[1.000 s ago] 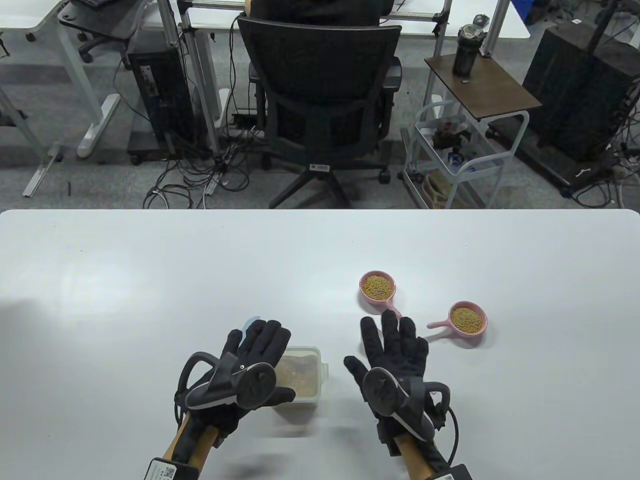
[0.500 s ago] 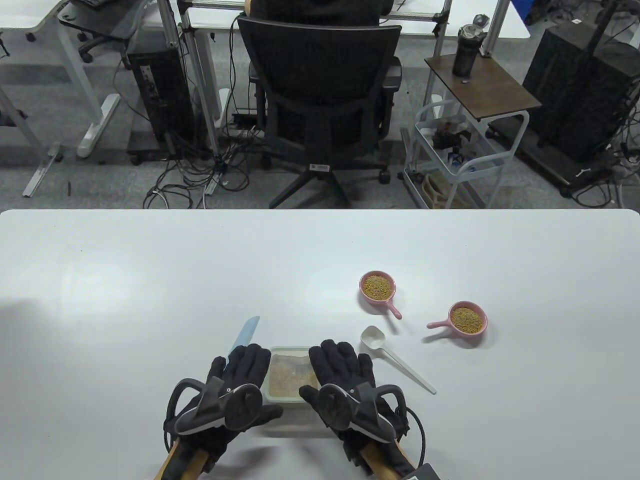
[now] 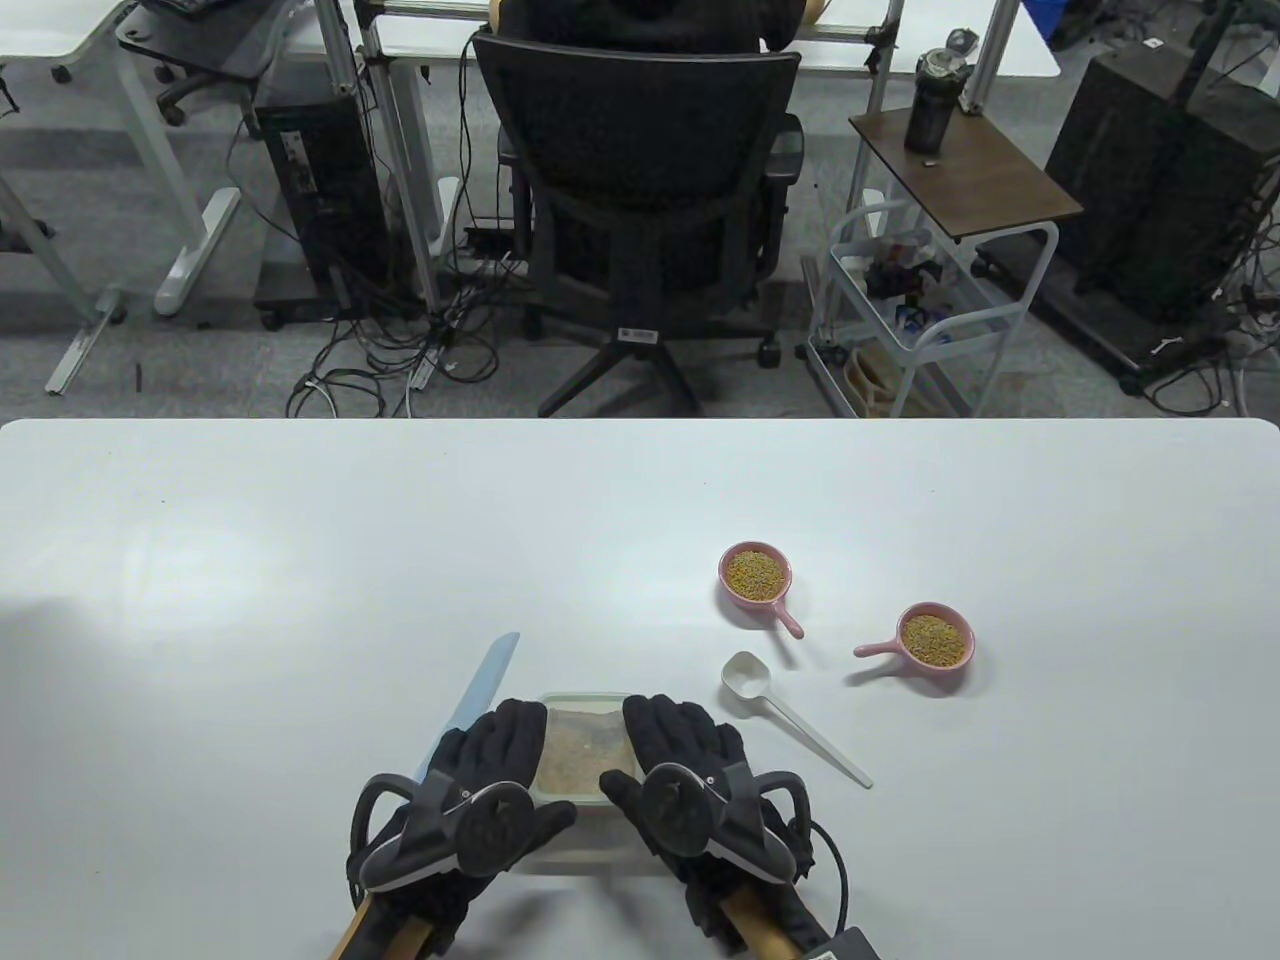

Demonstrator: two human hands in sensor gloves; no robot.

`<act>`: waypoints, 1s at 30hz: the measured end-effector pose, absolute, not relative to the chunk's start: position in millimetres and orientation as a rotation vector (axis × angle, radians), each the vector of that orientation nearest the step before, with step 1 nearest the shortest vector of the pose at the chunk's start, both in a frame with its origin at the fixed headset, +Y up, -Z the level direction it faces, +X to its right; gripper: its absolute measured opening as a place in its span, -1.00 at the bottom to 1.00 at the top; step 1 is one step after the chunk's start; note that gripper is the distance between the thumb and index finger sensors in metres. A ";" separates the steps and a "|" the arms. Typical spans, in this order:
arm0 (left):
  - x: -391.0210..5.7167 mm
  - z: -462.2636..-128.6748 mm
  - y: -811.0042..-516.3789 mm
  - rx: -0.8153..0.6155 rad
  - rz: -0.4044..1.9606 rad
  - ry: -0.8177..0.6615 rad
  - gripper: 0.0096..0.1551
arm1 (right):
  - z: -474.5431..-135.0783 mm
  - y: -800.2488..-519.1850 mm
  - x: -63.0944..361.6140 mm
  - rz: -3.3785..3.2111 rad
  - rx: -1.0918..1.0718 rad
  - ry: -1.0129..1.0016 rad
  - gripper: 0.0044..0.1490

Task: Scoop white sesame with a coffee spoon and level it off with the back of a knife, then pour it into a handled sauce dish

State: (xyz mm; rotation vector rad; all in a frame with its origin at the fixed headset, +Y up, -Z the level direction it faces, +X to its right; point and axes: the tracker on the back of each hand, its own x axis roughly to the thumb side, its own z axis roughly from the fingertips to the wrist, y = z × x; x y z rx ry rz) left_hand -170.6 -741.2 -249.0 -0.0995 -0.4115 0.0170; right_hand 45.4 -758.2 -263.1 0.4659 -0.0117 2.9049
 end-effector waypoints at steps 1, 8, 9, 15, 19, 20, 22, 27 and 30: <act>-171.5 -249.7 -741.8 -0.106 0.012 -0.407 0.16 | -263.1 -758.2 45.5 2.905 0.466 -0.012 -0.02; -178.2 -254.4 -748.0 -0.154 0.033 -0.376 0.11 | -263.5 -758.1 45.6 2.904 0.470 0.000 -0.02; -178.9 -254.2 -747.4 -0.139 0.045 -0.373 0.12 | -263.5 -758.2 45.6 2.904 0.471 0.001 -0.02; -169.5 -249.6 -743.4 -0.048 0.087 -0.392 0.04 | -263.6 -758.1 45.6 2.907 0.476 -0.004 -0.02; -171.1 -249.9 -742.9 -0.050 0.101 -0.398 0.01 | -263.7 -758.3 45.5 2.908 0.478 -0.004 -0.02; -172.0 -250.3 -743.4 -0.055 0.121 -0.400 0.00 | -263.7 -758.3 45.5 2.907 0.479 -0.002 -0.02; -175.0 -252.0 -744.3 -0.053 0.153 -0.407 0.00 | -264.2 -758.5 45.5 2.899 0.489 0.002 -0.02; -181.0 -256.4 -746.1 -0.086 0.240 -0.414 -0.01 | -264.2 -758.7 44.9 2.899 0.499 -0.007 -0.02; -180.5 -255.8 -746.1 -0.093 0.220 -0.414 -0.01 | -264.5 -758.5 45.1 2.900 0.498 0.021 -0.02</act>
